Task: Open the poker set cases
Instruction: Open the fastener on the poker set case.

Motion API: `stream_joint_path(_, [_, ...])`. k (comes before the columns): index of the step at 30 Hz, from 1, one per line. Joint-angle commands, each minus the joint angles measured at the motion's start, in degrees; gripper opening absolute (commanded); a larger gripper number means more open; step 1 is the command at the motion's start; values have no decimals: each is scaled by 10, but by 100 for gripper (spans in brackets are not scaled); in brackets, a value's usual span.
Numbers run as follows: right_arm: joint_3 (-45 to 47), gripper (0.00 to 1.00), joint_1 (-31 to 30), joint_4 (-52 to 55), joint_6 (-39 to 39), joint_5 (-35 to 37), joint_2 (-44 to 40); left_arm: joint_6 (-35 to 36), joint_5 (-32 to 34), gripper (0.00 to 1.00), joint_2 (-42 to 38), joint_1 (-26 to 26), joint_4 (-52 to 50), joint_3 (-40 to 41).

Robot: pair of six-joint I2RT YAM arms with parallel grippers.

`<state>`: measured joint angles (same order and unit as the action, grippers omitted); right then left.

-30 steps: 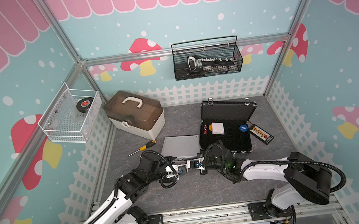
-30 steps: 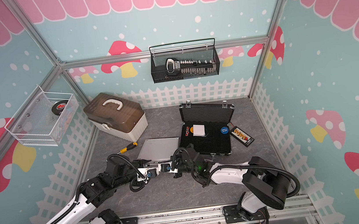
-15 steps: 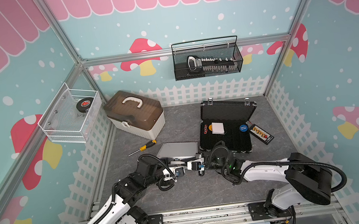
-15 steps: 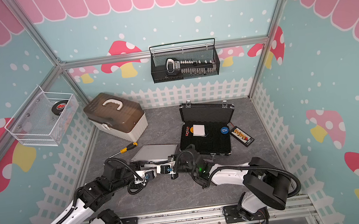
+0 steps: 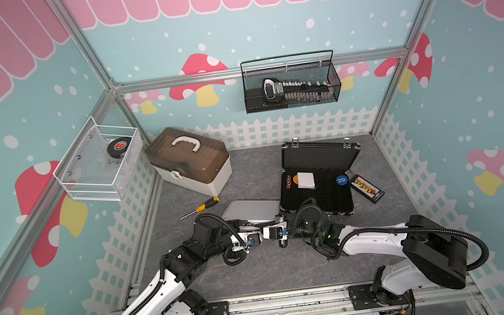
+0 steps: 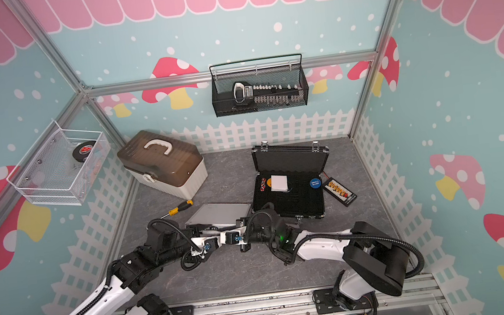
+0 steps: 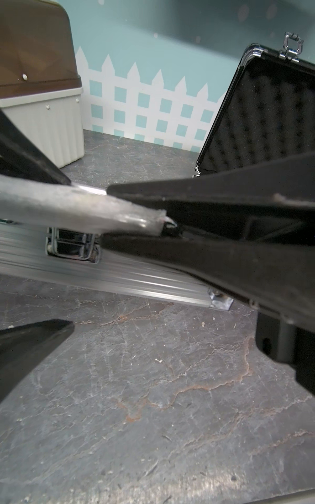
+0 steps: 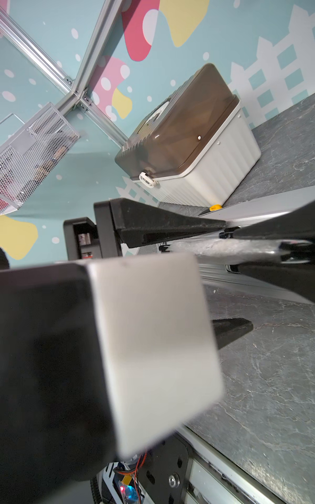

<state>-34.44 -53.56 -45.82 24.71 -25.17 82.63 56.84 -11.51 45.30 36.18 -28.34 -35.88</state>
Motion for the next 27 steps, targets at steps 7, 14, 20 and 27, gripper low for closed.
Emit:
stream_joint_path(7, [-14, 0, -3, -68, 0, -32, -25, 28, -25, 72, 8, 1, 19, 7])
stream_joint_path(14, [-14, 0, -4, -63, 3, -27, -26, 49, -7, 68, 27, 5, -15, 4])
stream_joint_path(20, [-13, 0, -4, -64, 5, -18, -24, 59, -11, 58, 10, 6, -15, 10])
stream_joint_path(27, [-14, 0, -3, -77, -8, -5, -24, 78, 9, 54, -6, 13, -7, 24])
